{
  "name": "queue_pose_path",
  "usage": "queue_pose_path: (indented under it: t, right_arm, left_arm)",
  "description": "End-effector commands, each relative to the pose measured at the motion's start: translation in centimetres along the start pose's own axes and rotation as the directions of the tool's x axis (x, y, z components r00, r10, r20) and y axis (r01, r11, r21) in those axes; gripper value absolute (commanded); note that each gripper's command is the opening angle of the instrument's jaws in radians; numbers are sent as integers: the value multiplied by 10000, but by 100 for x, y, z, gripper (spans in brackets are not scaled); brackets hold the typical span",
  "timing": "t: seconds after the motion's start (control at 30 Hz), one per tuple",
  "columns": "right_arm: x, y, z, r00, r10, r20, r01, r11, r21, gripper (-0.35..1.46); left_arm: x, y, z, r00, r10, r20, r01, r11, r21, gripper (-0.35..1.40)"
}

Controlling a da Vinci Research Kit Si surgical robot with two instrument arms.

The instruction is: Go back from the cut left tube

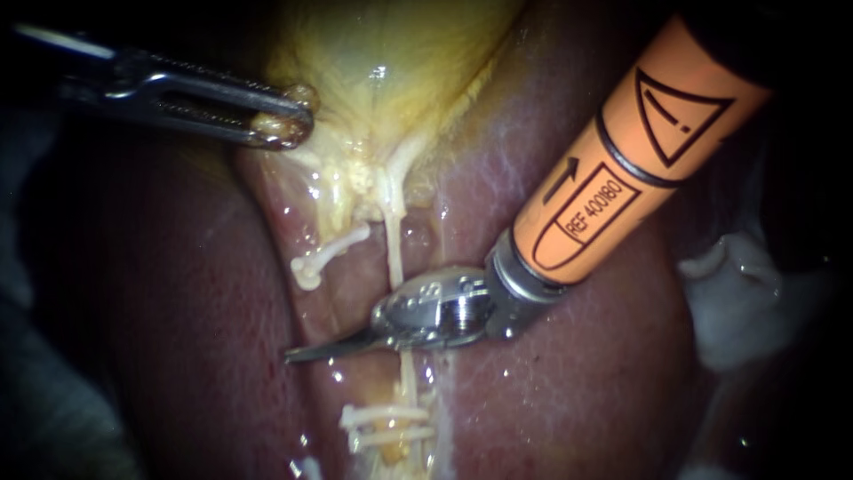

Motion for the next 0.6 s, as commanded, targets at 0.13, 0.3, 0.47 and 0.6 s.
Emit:
queue_pose_path:
  t: [0.13,0.3,0.47,0.6]
  right_arm:
    - [4,0,7,9999,28,-137,-31,9996,-280,121]
    - [4,-3,6,9999,24,-136,-27,9997,-263,121]
    - [5,-9,-2,9999,-33,-139,30,9998,-202,130]
    - [10,-26,-29,9984,-536,-198,519,9957,-766,133]
  left_arm:
    - [0,0,0,10000,1,0,-1,10000,2,-35]
    - [0,0,-1,10000,2,2,-2,10000,0,-35]
    - [0,0,-1,10000,3,2,-3,10000,-1,-35]
    - [0,-1,-1,10000,5,4,-5,10000,-4,-35]
